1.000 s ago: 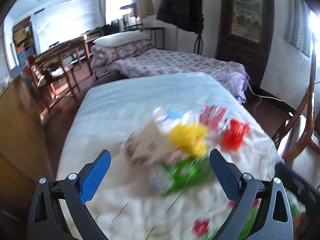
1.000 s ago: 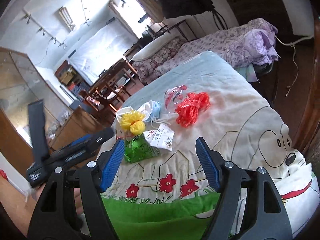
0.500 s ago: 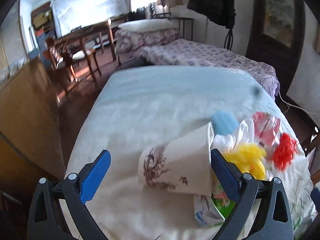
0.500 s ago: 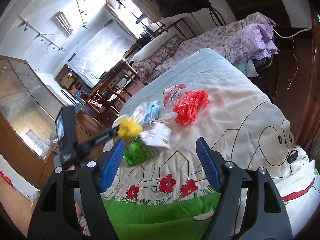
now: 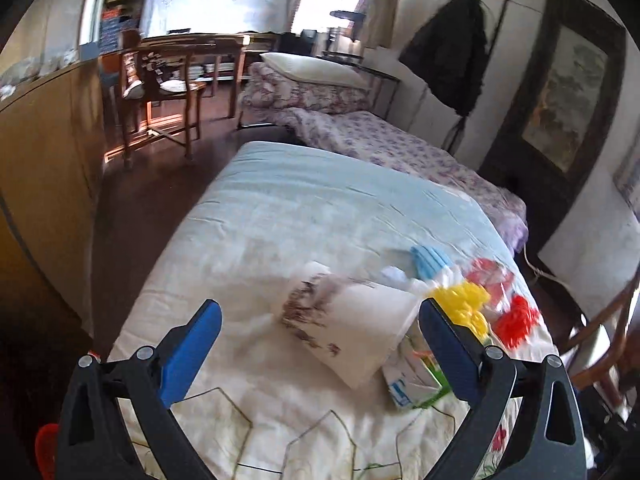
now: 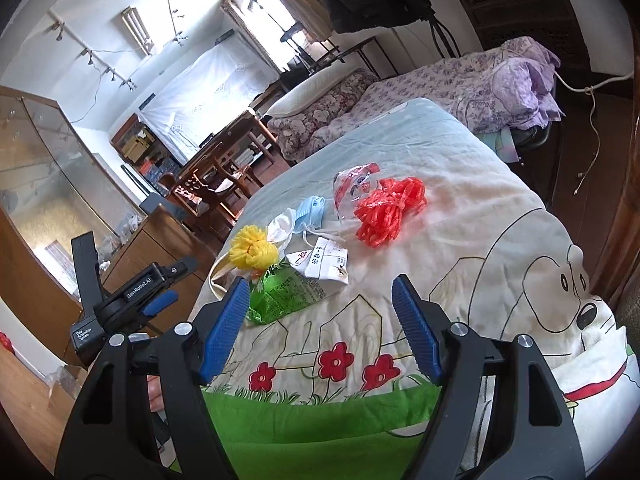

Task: Collect trash
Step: 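Grasp the white paper cup with the left gripper, then hold the cup in the left gripper while the right gripper grasps the yellow plastic flower, then carry cup and flower to the red wastebasket and open both grippers over it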

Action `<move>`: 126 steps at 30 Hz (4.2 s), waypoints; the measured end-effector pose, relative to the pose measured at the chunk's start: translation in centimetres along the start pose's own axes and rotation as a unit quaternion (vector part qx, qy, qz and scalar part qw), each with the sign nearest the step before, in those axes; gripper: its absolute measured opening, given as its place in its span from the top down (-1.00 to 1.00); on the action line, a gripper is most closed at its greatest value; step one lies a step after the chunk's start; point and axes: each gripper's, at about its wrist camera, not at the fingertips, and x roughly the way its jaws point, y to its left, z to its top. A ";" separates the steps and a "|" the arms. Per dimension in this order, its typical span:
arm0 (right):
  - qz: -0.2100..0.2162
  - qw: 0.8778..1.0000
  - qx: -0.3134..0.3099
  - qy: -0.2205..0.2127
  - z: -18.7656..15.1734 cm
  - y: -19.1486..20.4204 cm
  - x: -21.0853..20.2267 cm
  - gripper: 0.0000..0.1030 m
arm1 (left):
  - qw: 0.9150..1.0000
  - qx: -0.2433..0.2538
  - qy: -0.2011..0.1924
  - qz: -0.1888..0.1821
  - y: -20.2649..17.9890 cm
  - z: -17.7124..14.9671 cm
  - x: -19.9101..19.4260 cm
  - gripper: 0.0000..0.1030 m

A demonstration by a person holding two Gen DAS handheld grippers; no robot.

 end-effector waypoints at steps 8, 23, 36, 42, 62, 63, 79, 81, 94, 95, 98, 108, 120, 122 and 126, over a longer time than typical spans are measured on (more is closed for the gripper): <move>-0.007 1.000 -0.006 0.003 -0.1 0.2 0.1 -0.41 | 0.995 -0.042 0.086 -0.033 -0.6 0.3 5.1 -0.88; 0.008 1.000 0.004 0.003 0.0 -0.1 -0.2 -0.41 | 0.995 -0.083 0.056 -0.009 3.5 -1.0 1.4 -0.88; 0.002 1.000 -0.023 -0.002 -0.2 0.9 -0.1 -0.38 | 0.990 -0.065 0.128 0.018 3.1 0.3 7.9 -0.34; 0.021 0.996 -0.089 0.017 0.9 4.3 1.8 -0.29 | 0.995 -0.060 0.077 -0.037 2.6 0.3 5.1 -0.29; -0.009 0.979 -0.200 0.027 2.4 10.1 7.9 0.49 | 0.998 -0.050 -0.005 -0.043 2.1 1.0 0.8 -0.30; 0.000 0.980 -0.197 0.015 2.4 10.0 6.8 0.49 | 0.998 -0.048 -0.008 -0.048 2.0 0.8 0.5 -0.30; 0.013 0.989 -0.149 -0.005 0.5 5.6 0.8 0.48 | 0.994 -0.002 -0.027 -0.105 -0.7 -3.3 -4.1 -0.31; 0.013 0.989 -0.145 -0.004 0.2 5.4 0.6 0.48 | 0.994 -0.003 -0.022 -0.108 -0.8 -3.8 -4.7 -0.31; 0.016 0.990 -0.140 -0.001 -1.1 5.3 -0.3 0.48 | 0.995 0.003 -0.060 -0.083 1.2 -5.3 -13.3 -0.31; 0.018 0.991 -0.135 0.000 -1.1 5.2 -0.5 0.48 | 0.995 0.003 -0.065 -0.080 1.4 -5.4 -14.1 -0.31; 0.031 0.993 -0.118 0.003 -1.2 5.2 -1.1 0.48 | 0.995 0.003 -0.079 -0.069 2.3 -5.6 -16.3 -0.31; 0.073 0.985 -0.159 -0.004 -2.9 9.9 -4.4 0.48 | 0.993 0.003 -0.113 -0.022 6.0 -7.7 -22.9 -0.31; 0.122 0.969 -0.215 0.000 -5.5 15.6 -7.2 0.48 | 0.994 -0.056 -0.073 0.065 17.0 -14.1 -25.8 -0.32; 0.128 0.966 -0.225 0.008 -6.2 16.7 -7.1 0.48 | 0.993 -0.069 -0.055 0.081 19.2 -15.6 -25.3 -0.36; 0.139 0.959 -0.244 0.031 -7.6 18.6 -6.5 0.48 | 0.989 -0.097 -0.011 0.113 23.0 -18.2 -23.5 -0.62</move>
